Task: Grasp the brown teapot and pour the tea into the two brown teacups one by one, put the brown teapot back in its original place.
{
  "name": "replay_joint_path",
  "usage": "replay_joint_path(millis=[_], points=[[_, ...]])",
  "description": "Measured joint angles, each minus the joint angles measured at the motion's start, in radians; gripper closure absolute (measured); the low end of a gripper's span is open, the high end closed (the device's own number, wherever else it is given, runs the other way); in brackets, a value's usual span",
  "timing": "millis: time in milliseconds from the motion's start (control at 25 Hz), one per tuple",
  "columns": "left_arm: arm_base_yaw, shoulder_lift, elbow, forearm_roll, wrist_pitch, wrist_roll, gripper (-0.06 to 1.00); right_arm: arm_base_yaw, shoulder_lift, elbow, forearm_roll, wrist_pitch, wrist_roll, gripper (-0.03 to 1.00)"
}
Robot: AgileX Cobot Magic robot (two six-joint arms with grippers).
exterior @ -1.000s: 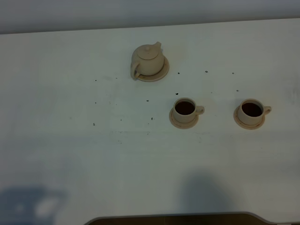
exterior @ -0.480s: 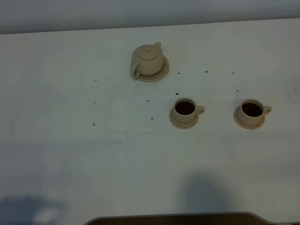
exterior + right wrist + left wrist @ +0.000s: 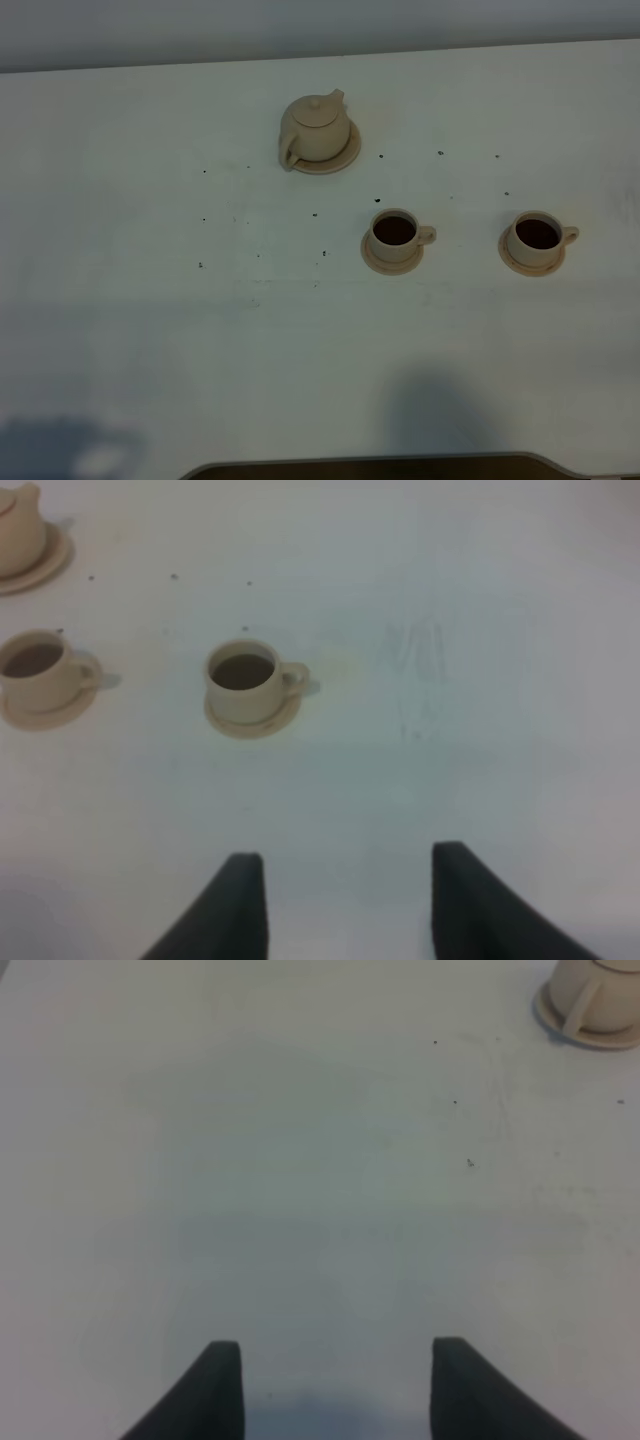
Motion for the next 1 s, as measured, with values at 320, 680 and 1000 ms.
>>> replay_joint_path(millis=[320,680,1000], points=[[0.0,0.0,0.0,0.0,0.0,0.0,0.52,0.0,0.0,0.0,0.0,0.0,0.0,0.56],[0.0,0.0,0.0,0.0,0.0,0.0,0.52,0.0,0.0,0.0,0.0,0.0,0.0,0.56],[0.0,0.0,0.0,0.0,0.0,0.0,0.52,0.0,0.0,0.0,0.0,0.0,0.0,0.56]])
